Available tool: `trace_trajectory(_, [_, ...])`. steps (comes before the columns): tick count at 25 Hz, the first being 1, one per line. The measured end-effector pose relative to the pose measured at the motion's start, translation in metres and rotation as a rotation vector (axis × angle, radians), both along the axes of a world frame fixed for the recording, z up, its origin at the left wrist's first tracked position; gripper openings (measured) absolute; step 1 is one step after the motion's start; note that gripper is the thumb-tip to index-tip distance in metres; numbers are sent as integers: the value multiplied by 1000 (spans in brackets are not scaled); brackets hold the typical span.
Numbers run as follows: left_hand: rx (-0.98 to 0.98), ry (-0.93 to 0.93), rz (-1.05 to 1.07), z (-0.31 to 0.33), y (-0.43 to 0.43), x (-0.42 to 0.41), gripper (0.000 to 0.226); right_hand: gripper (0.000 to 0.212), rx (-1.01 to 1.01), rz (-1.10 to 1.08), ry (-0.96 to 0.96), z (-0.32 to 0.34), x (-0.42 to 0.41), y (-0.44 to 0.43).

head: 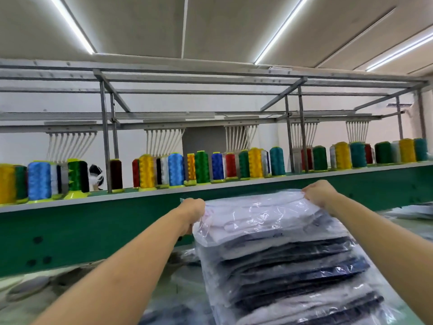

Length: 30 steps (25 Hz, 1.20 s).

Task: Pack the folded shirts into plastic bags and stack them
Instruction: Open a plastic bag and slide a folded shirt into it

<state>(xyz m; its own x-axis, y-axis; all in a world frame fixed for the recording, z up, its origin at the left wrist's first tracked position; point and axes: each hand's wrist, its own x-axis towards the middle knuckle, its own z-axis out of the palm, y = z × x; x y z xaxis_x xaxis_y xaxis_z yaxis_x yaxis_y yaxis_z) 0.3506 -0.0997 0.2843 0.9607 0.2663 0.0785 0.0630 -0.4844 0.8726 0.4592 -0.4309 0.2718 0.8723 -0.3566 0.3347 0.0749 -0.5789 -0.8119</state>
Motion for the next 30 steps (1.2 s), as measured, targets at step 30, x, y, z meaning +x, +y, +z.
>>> trace_trajectory(30, [-177,-152,-32,-16,50,-16,11,20,-302,-44,-252,-8,-59,43])
